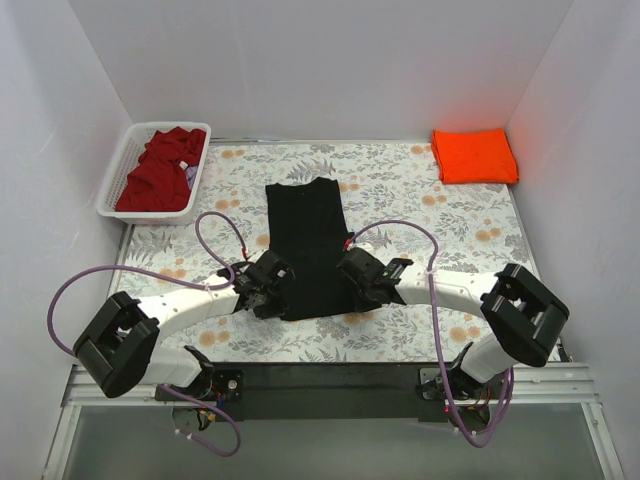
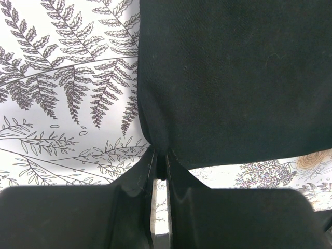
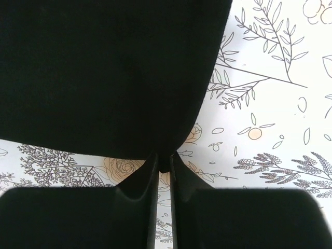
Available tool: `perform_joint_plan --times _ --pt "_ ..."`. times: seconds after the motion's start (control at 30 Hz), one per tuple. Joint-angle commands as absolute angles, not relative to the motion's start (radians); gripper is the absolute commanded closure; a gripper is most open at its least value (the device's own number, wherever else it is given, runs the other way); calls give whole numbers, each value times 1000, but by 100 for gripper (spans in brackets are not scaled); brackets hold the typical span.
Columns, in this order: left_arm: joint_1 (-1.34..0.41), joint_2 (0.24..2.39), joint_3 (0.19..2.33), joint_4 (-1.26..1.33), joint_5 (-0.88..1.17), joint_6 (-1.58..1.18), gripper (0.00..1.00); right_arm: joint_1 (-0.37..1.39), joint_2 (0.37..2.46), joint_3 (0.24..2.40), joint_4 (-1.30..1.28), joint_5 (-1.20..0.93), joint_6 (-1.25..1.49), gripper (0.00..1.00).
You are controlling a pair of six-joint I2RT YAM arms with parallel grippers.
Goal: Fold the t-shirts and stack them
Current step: Fold the tshirt
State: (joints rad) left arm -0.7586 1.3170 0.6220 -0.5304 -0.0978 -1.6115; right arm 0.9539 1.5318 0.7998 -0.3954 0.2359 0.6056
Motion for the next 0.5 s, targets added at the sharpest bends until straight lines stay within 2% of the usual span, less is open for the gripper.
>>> perform_joint_plan --times 0.0,0.13,0.23,0.47 --pt "-765 1358 607 -591 -77 -1594 100 962 1640 736 -497 255 589 99" --pt "-802 1333 629 -659 -26 -1608 100 991 1588 765 -579 167 571 99" --pt "-905 1283 630 -762 36 -1678 100 1061 1494 765 -691 77 594 99" --pt "-1387 1063 630 -995 126 -2134 100 1287 1200 710 -958 -133 755 99"
